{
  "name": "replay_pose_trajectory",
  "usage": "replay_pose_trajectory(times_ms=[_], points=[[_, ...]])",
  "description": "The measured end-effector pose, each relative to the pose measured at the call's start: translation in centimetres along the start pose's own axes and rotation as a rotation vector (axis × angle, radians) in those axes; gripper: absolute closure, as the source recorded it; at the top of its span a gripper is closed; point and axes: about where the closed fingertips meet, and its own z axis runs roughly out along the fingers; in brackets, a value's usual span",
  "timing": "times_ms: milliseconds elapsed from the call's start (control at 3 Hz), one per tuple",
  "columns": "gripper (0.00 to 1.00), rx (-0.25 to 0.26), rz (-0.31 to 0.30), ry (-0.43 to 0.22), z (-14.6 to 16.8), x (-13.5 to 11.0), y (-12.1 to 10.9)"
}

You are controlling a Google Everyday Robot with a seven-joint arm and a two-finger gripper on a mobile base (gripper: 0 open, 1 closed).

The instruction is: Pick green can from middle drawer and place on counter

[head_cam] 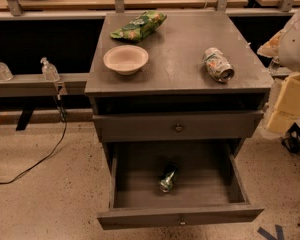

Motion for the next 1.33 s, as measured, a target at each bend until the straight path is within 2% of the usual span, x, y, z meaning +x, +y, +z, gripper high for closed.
replay_pose_trajectory(times_ms=[333, 667, 1000, 1333], points=[[0.00, 0.000, 0.000, 0.000, 0.0, 0.0, 0.0], [0.00, 0.012, -0.046, -0.039, 1.7, -0.6, 0.0], [0.00, -0.057, -0.158, -0.180, 9.0, -2.6, 2.6], [0.00, -0.033, -0.235, -0.243, 11.5, -4.0, 2.9]])
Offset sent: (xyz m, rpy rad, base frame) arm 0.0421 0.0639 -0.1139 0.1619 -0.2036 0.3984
